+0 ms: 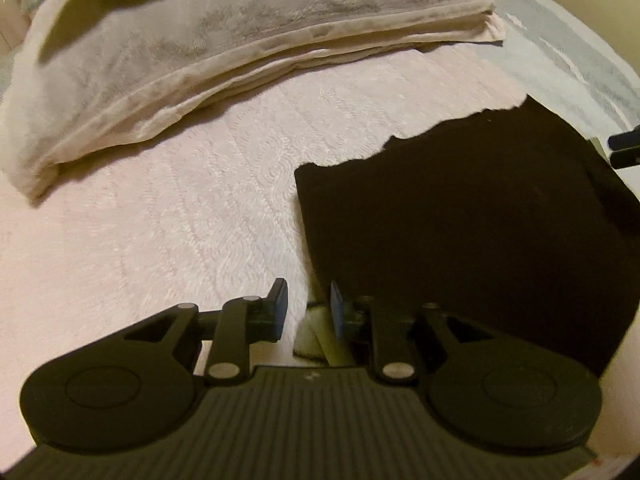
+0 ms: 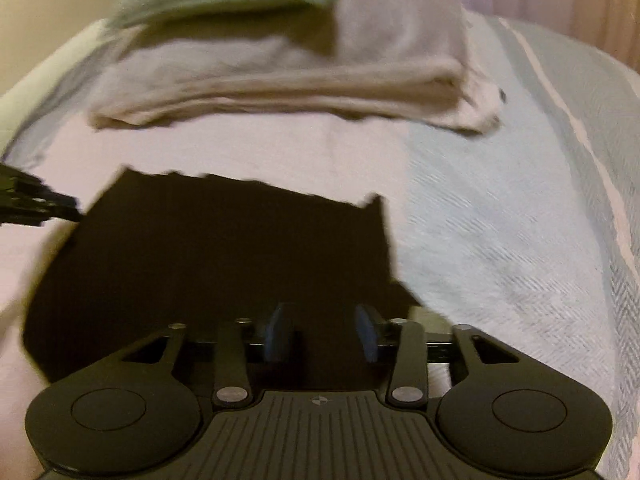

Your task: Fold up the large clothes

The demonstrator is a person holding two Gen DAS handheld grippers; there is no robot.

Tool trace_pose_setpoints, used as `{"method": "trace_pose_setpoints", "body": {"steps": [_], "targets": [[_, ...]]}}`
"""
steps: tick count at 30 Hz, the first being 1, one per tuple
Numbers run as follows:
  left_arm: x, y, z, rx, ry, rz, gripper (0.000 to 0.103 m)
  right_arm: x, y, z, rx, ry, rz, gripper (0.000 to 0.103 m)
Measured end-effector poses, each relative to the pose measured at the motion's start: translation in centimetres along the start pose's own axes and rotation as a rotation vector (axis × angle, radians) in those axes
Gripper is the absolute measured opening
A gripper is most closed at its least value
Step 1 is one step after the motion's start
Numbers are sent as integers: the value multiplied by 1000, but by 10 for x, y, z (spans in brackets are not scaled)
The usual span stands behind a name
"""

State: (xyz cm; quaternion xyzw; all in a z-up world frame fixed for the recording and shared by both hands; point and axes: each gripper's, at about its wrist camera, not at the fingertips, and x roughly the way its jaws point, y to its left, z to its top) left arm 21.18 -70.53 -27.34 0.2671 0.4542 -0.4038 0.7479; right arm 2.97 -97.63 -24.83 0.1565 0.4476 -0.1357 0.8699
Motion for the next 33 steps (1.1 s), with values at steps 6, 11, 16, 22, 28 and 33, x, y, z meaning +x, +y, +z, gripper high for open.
{"method": "trace_pose_setpoints", "body": {"steps": [6, 11, 16, 22, 28, 33], "targets": [[-38, -25, -11, 35, 20, 25, 18, -37, 71, -8, -154, -47, 57, 47], [-57, -44, -23, 43, 34, 41, 18, -51, 111, -28, -272, -59, 109, 48], [-71, -53, -37, 76, 34, 38, 27, -60, 138, -49, -308, -62, 106, 49], [-85, -40, -63, 335, -34, 23, 75, -55, 206, -78, -460, -69, 52, 55], [-84, -4, -100, 784, -188, 40, 94, -7, 302, -119, -740, -100, -96, 58], [-67, 19, -126, 1082, -287, 32, 102, 65, 355, -140, -927, -78, -232, 59]]}}
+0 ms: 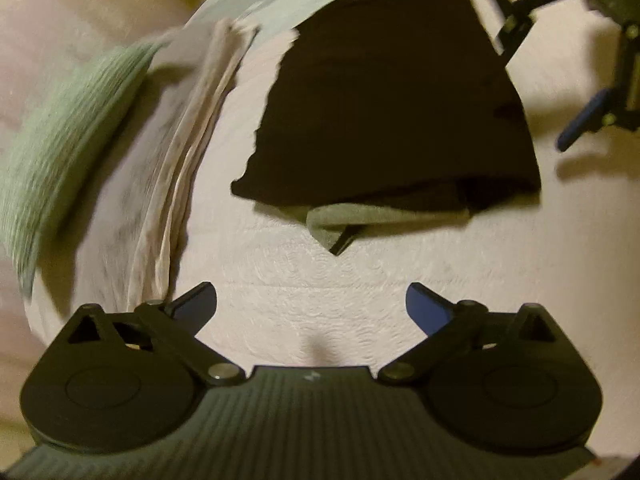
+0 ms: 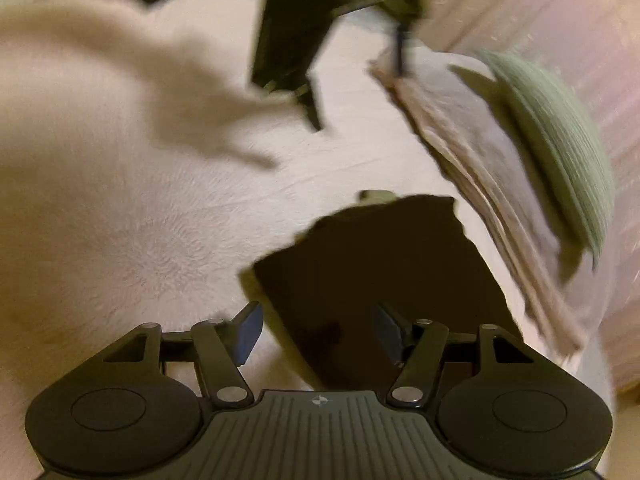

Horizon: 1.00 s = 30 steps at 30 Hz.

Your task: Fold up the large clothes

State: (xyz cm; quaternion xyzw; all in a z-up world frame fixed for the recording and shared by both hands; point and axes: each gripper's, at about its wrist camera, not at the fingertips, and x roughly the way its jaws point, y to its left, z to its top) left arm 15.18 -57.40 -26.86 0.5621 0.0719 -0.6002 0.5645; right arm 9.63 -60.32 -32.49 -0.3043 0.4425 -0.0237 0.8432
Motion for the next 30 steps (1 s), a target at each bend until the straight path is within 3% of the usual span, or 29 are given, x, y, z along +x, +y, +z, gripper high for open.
{"method": "trace_pose_setpoints", "body": {"steps": [3, 8, 9, 10, 11, 13, 20, 26, 30], "targets": [[12, -3, -13, 71, -51, 4, 102, 32, 20, 6, -68, 45, -41, 59], [40, -7, -19, 182, -117, -1, 102, 55, 20, 6, -105, 6, -147, 56], [44, -7, -18, 201, -131, -1, 102, 58, 17, 6, -98, -3, -151, 51], [49, -7, -17, 223, -145, 1, 102, 61, 13, 7, -84, -3, -141, 28], [54, -6, -16, 246, -157, 2, 102, 61, 6, 7, -61, -1, -129, 12], [64, -5, -13, 319, -189, -1, 102, 53, -9, 8, 5, -23, -115, 8], [100, 6, 0, 555, -276, 17, 102, 23, -61, 12, 162, -77, -80, 5], [127, 5, 7, 728, -315, -43, 103, 10, -88, 16, 236, -84, -83, 5], [122, 11, 10, 728, -314, -69, 98, 0, -93, 12, 272, -93, -62, 5]]}}
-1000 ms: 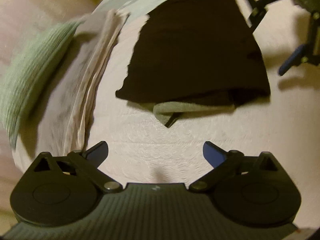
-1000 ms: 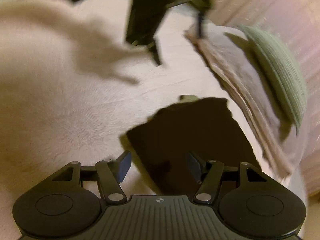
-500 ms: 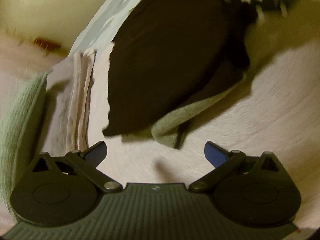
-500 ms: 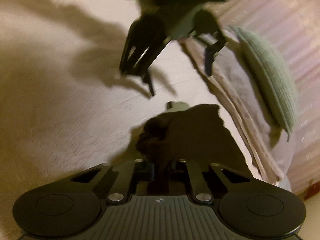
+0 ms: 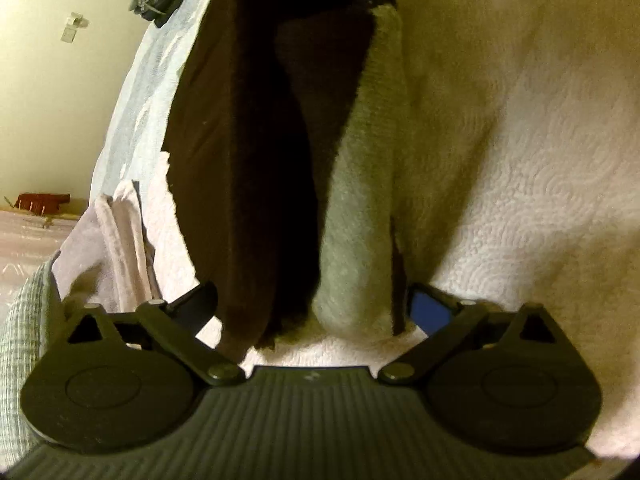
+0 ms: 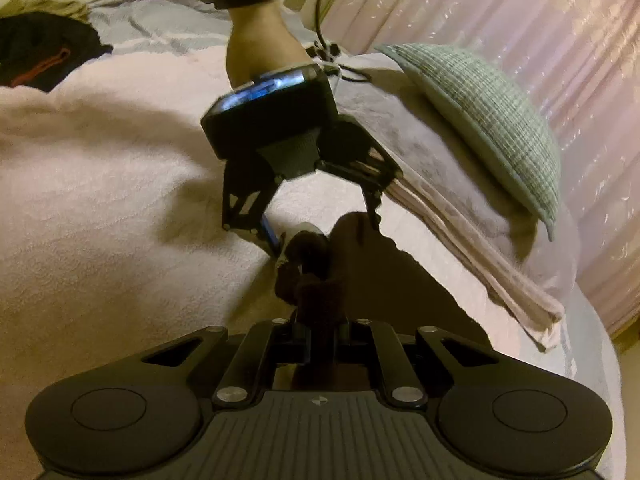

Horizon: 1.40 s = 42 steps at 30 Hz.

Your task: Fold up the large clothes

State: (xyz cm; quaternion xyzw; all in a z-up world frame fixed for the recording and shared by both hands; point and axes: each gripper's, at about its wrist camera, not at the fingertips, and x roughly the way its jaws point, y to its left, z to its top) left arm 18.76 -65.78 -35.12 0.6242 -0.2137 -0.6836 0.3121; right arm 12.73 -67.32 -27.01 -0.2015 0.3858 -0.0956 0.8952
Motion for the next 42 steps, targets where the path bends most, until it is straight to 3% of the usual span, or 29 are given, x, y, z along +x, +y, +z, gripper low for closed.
{"method": "trace_pose_setpoints", "body": {"steps": [6, 10, 13, 14, 15, 17, 21, 26, 32, 38, 42], "targets": [[-7, -11, 8, -30, -22, 4, 99, -15, -15, 1, 96, -5, 6, 5], [14, 3, 13, -82, -15, 83, 96, -16, -17, 1, 86, 0, 15, 5], [20, 13, 14, -62, 12, 50, 64, -16, -14, 0, 80, 3, 20, 5], [19, 16, 14, -44, 17, 42, 43, -15, -13, -1, 85, 4, 21, 5], [17, 19, 15, -21, 24, 36, 31, -15, -13, -1, 91, 3, 20, 5], [11, 29, 16, 0, 35, 17, 24, -17, -14, -1, 114, -2, 24, 5], [4, 74, 24, 45, 53, -20, 21, -30, -29, 1, 206, -29, 20, 5], [5, 156, 65, 158, 50, -77, 21, -55, -85, -13, 558, -60, 10, 5], [51, 229, 133, 305, 48, -192, 20, -80, -156, -76, 977, -102, -23, 5], [130, 248, 200, 384, 49, -333, 21, -76, -196, -166, 1330, -98, -7, 5], [179, 243, 219, 380, 63, -400, 24, -64, -204, -225, 1526, -96, 34, 5]]}}
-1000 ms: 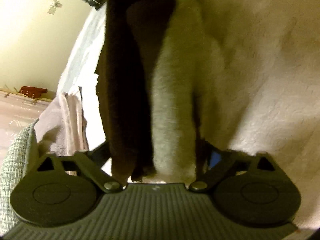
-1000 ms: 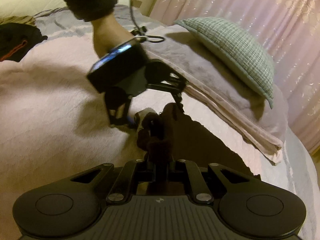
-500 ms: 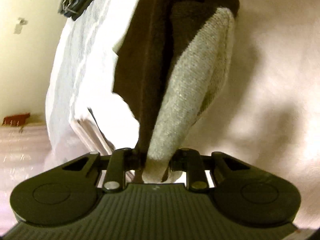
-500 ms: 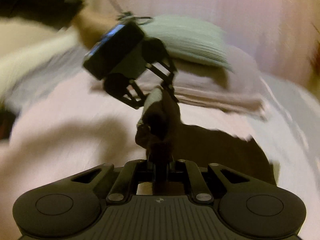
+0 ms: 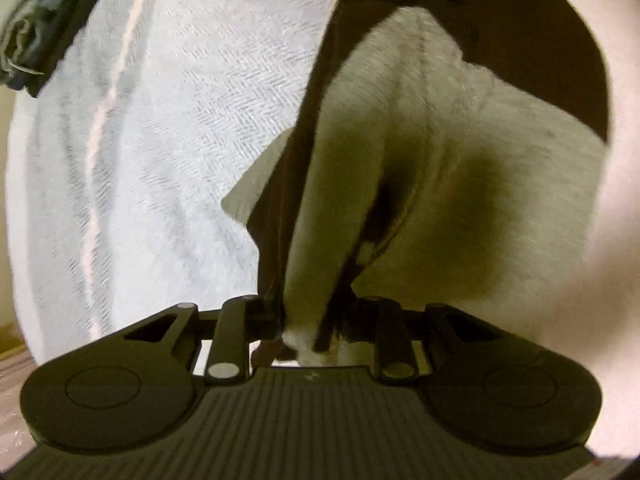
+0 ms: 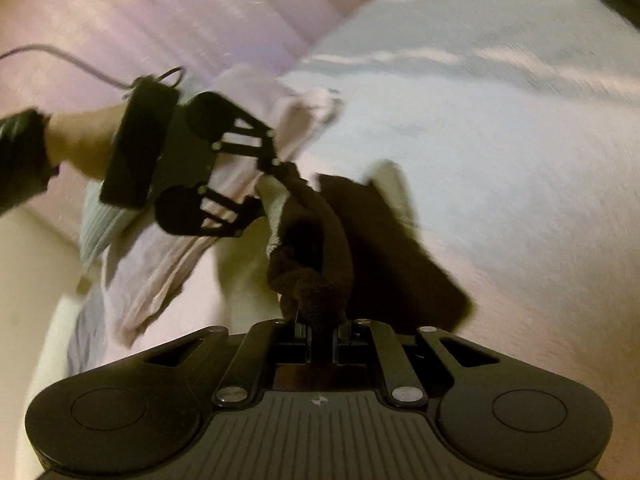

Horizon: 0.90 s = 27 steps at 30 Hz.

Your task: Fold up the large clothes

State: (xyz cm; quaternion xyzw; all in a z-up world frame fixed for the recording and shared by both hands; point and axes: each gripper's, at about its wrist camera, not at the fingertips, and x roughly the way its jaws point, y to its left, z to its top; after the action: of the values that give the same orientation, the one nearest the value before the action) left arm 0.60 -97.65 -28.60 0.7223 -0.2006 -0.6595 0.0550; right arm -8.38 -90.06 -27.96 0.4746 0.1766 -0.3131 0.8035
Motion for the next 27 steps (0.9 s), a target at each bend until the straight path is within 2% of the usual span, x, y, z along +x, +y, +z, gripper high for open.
{"method": "trace_pose_setpoints", "body": {"steps": [1, 2, 3, 5, 7, 8, 11, 13, 15, 16, 18, 20, 22, 25, 27], "targets": [[8, 6, 5, -22, 0, -6, 26, 3, -13, 1, 30, 5, 4, 5], [16, 13, 6, -50, 4, -14, 33, 6, -25, 2, 65, 18, 9, 5], [22, 19, 5, -81, 12, -8, 49, 7, -36, 2, 95, 29, 16, 5], [28, 30, 2, -128, 27, 4, 63, 10, -54, 3, 150, 41, 19, 8], [25, 38, -7, -209, 31, 11, 68, 3, -63, 6, 169, 26, 5, 17], [24, 45, -12, -254, 40, 19, 68, -4, -65, 8, 166, 7, -19, 25], [11, 53, -36, -415, 67, 75, 68, -26, -63, 10, 146, -47, -101, 29], [0, 60, -54, -570, 68, 99, 66, -39, -52, 10, 78, -69, -127, 29], [-14, 63, -70, -741, 25, 99, 66, -40, -35, 9, -1, -63, -74, 29], [-22, 63, -79, -856, -29, 73, 66, -36, -24, 8, -45, -44, -27, 29], [-27, 54, -91, -1016, -102, 31, 66, -24, -10, 5, -126, -19, 26, 29], [-17, 46, -89, -1089, -132, -11, 64, -6, -9, 3, -152, 4, 31, 29], [1, 37, -88, -1153, -131, -21, 62, 14, -17, 3, -144, 29, -6, 29], [18, 26, -91, -1280, -127, 29, 60, 27, -37, 6, -113, 34, -26, 29], [28, 24, -101, -1391, -157, 52, 64, 24, -43, 6, -106, 22, -27, 29]]}}
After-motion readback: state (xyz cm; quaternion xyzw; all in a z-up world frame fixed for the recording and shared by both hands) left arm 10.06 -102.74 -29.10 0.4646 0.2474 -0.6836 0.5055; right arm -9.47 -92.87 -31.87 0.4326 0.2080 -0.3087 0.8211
